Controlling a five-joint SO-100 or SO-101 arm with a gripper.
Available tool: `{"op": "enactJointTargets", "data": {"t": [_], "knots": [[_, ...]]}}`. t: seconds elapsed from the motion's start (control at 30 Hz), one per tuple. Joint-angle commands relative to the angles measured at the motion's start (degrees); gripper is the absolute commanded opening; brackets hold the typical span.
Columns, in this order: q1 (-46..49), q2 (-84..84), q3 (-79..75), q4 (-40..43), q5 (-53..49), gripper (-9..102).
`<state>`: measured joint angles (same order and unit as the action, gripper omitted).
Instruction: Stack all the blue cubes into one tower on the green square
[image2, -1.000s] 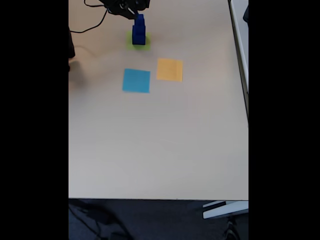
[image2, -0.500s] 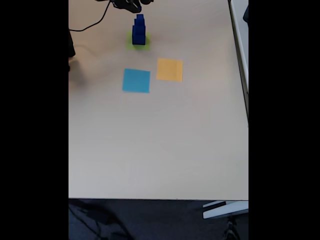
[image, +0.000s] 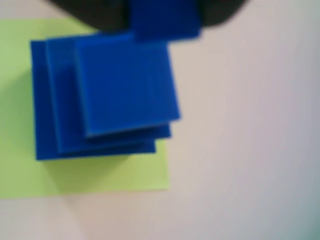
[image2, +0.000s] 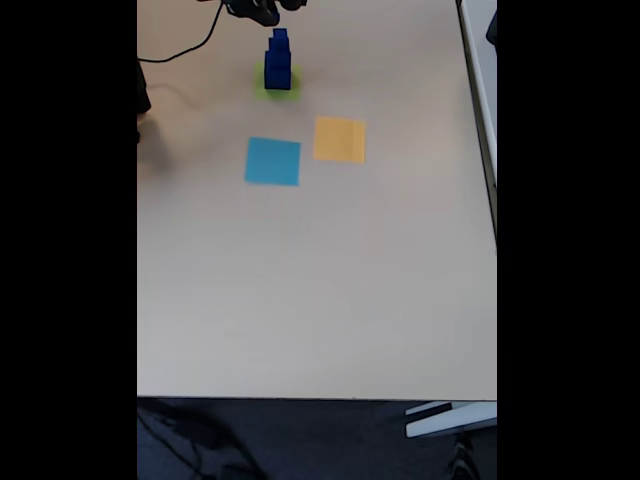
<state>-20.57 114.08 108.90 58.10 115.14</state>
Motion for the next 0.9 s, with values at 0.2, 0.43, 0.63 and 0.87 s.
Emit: {"op": "enactJointTargets", "data": {"t": [0.2, 0.43, 0.63, 0.87], "knots": [[0.79, -1.67, -5.1, -2.55, -1.85, 0], [1.58, -2.37, -4.57, -3.69, -3.43, 0], [2.2, -2.02, -2.11, -5.98, -4.39, 0], [1.76, -1.76, -0.44, -7.56, -3.6, 0]]}}
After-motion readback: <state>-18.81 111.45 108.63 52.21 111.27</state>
